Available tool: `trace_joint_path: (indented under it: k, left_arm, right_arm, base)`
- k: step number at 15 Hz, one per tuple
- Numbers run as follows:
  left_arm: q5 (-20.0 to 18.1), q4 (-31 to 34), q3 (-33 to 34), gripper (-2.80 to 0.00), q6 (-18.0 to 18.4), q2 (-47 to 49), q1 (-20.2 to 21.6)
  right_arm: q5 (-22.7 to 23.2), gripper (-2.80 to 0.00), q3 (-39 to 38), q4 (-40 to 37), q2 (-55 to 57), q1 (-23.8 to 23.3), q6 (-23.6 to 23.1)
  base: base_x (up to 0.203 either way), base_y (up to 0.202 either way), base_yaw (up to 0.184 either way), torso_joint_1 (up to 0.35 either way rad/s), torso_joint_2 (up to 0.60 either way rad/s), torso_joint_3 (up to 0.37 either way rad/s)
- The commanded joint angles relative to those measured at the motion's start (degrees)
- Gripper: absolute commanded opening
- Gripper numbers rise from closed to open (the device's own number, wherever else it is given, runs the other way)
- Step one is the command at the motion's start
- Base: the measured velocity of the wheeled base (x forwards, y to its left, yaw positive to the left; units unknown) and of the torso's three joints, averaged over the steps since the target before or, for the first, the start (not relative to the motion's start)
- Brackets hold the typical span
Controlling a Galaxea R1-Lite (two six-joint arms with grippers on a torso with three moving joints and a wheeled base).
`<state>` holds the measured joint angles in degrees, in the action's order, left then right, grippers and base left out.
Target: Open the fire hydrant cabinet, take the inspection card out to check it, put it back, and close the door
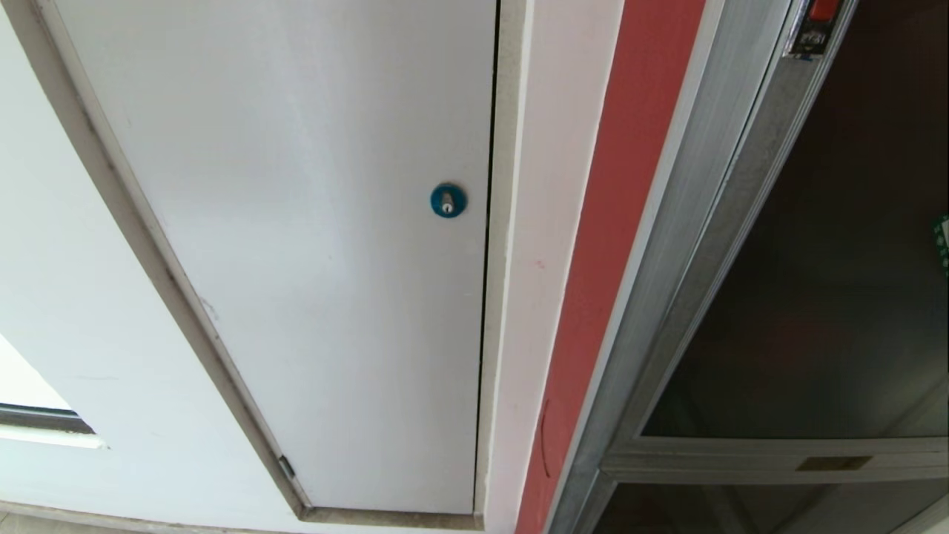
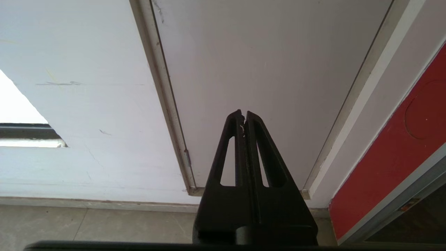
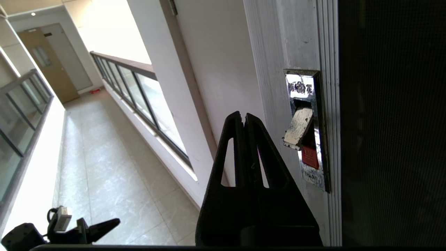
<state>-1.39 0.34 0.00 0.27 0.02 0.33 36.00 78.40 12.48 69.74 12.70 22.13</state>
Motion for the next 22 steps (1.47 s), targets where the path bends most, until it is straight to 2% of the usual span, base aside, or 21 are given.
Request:
trace_joint_path:
  k: [1, 13, 15, 22]
  left_arm:
    - [0.0, 0.1, 0.0, -2.8, 0.0, 0.1, 0.0]
    - [0.0, 0.0, 0.0, -2.8, 0.0, 0.0, 0.0]
    - [0.0, 0.0, 0.0, -2.8, 0.0, 0.0, 0.0]
    - [0.0, 0.0, 0.0, -2.8, 0.0, 0.1, -0.1]
  right_arm:
    - [0.1, -2.8, 1.1, -0.1, 1.8, 0.0, 0.1]
    - [-0.6, -2.8, 1.4, 0.1, 4.7, 0.0, 0.2]
    - [-2.9, -2.8, 1.3, 0.1, 4.8, 0.0, 0.1]
    - [-3.2, -2.8, 0.0, 0.3, 5.1, 0.0, 0.1]
  base:
    - [0.0, 0.0, 0.0, 0.0, 0.0, 0.0]
    - [0.0, 0.0, 0.0, 0.0, 0.0, 0.0]
    - [0.0, 0.0, 0.0, 0.0, 0.0, 0.0]
    - [0.0, 0.0, 0.0, 0.0, 0.0, 0.0]
